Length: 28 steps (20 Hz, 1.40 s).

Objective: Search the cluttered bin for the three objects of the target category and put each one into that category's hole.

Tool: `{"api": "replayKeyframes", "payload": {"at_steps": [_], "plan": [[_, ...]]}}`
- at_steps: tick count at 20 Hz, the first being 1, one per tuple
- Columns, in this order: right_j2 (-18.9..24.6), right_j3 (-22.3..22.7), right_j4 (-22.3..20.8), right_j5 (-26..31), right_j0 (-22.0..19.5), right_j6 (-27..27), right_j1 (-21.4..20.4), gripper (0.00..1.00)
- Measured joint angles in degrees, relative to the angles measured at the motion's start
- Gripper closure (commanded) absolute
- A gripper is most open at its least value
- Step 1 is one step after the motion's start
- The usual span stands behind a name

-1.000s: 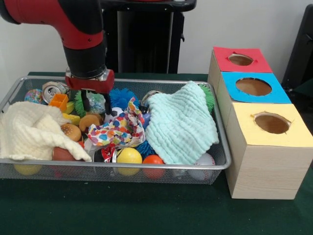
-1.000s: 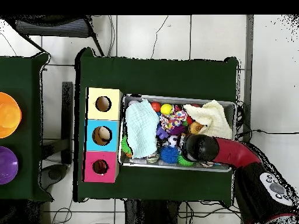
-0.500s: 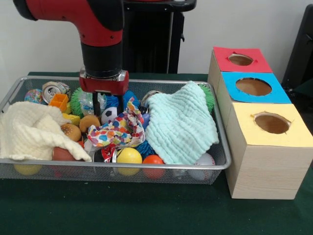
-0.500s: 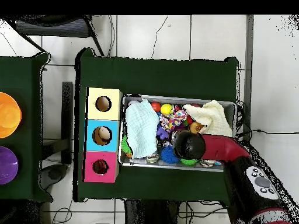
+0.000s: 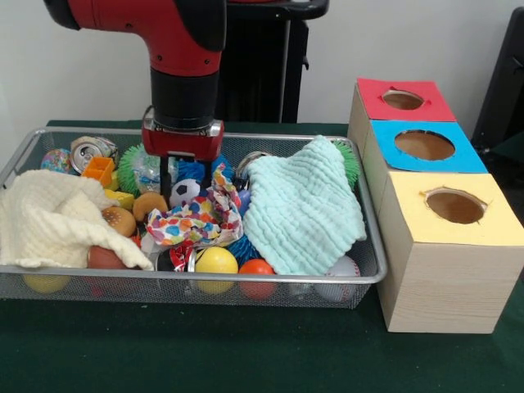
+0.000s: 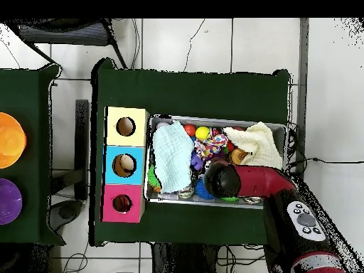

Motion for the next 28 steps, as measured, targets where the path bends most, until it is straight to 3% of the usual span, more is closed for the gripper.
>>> {"api": "replayKeyframes", "payload": {"at_steps": [28], "plan": [[-2.79, -0.07, -0.13, -0.02, -3.55, 0.00, 1.59, 0.00]]}}
